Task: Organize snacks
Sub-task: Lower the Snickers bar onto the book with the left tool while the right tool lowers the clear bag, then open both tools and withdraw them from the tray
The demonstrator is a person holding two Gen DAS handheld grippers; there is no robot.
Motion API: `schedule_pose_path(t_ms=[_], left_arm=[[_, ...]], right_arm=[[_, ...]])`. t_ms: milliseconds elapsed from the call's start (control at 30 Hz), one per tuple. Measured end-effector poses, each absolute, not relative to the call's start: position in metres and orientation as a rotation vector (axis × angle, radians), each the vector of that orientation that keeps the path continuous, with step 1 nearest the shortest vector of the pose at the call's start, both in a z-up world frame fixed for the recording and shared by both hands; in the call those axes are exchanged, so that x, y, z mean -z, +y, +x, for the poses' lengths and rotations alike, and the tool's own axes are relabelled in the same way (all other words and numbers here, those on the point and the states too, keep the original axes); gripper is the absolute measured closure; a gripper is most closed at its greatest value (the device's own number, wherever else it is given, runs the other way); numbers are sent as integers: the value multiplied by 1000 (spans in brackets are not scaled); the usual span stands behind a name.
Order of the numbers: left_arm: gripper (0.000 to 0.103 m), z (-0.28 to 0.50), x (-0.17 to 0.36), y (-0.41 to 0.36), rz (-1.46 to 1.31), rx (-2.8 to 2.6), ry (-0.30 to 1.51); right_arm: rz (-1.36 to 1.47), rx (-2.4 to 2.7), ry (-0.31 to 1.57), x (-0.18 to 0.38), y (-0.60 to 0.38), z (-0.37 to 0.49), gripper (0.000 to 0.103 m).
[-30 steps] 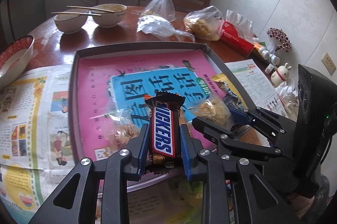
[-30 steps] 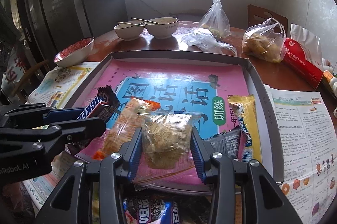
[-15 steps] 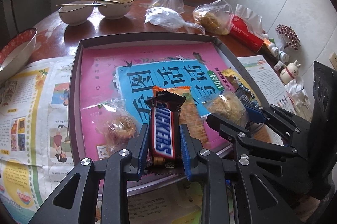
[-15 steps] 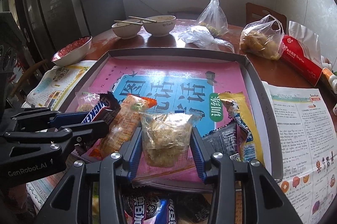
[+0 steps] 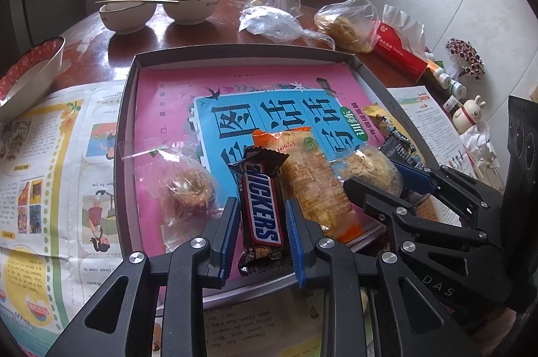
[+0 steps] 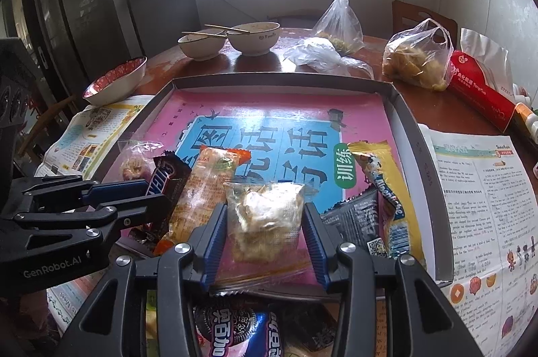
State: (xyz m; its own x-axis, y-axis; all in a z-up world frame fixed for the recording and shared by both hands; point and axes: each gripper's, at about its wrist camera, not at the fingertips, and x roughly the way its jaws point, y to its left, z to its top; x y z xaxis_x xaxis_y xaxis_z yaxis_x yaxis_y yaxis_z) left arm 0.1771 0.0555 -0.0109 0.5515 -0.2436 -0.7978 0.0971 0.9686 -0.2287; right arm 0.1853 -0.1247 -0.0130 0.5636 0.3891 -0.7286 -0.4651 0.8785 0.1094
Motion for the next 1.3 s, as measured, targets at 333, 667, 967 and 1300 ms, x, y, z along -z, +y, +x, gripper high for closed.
schedule_pose_path(t_ms=[333, 667, 967, 1300], left_arm=[[74, 173, 13, 57, -166, 194, 971], [74, 167, 6, 55, -163, 194, 961], [74, 162, 0, 53, -162, 193, 950], [71, 158, -5, 52, -166, 187, 942]], right_arm=[[-91, -504, 825, 10, -127, 183, 59], [-80, -510, 803, 4, -131, 177, 55], [-68, -504, 784, -1, -137, 174, 55], [-56, -501, 756, -9, -144, 169, 54]])
